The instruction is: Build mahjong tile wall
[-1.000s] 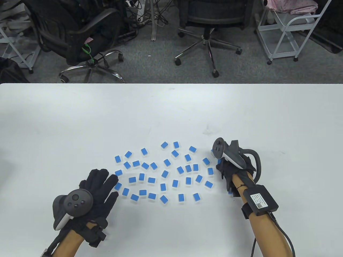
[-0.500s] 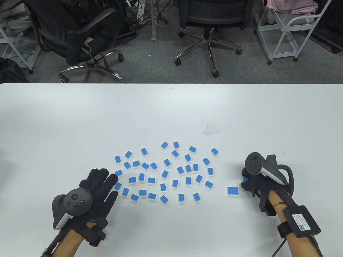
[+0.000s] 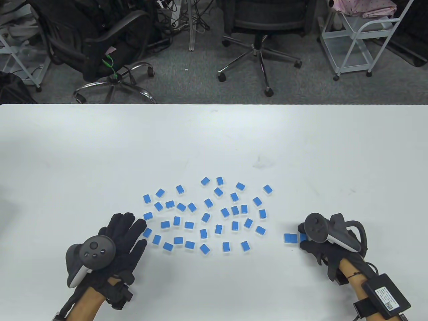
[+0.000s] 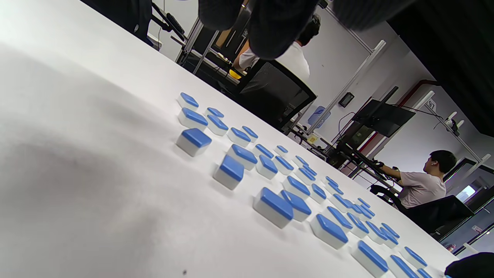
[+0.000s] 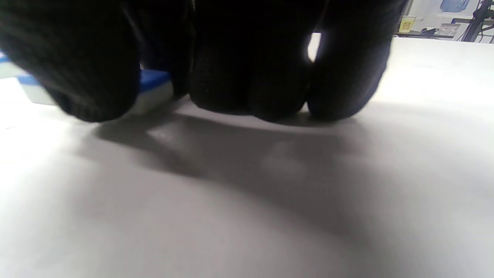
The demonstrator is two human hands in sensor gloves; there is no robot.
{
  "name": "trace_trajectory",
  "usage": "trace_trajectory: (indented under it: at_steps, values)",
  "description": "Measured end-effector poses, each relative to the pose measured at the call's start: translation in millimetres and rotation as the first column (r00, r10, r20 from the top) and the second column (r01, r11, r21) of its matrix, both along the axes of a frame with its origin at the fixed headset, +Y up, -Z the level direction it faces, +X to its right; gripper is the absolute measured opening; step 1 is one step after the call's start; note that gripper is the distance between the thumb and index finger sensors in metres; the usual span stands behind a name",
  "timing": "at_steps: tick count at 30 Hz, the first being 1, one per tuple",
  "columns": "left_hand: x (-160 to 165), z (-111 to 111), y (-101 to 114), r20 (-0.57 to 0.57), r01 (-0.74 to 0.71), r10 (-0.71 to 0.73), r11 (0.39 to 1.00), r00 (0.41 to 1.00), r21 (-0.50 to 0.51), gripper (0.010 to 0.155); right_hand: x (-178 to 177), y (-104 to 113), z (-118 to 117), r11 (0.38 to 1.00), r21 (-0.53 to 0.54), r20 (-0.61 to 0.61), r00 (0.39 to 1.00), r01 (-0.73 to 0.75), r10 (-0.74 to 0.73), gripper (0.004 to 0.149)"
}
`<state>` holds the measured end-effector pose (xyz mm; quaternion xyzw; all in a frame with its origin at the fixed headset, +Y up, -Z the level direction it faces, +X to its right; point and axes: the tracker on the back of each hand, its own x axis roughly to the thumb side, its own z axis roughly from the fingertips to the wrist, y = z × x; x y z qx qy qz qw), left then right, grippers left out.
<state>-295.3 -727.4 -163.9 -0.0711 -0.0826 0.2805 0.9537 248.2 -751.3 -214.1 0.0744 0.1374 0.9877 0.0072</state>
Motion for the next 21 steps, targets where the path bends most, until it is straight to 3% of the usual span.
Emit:
trace_trajectory:
  at_steps: [21]
  values:
    - [-0.1, 2.8, -1.2, -0.015, -0.009, 0.009, 1.0, 1.0, -0.021, 0.066, -4.1, -3.9, 2.8, 1.0, 0.012, -0.019, 1.0, 0.003, -0.003, 0.056]
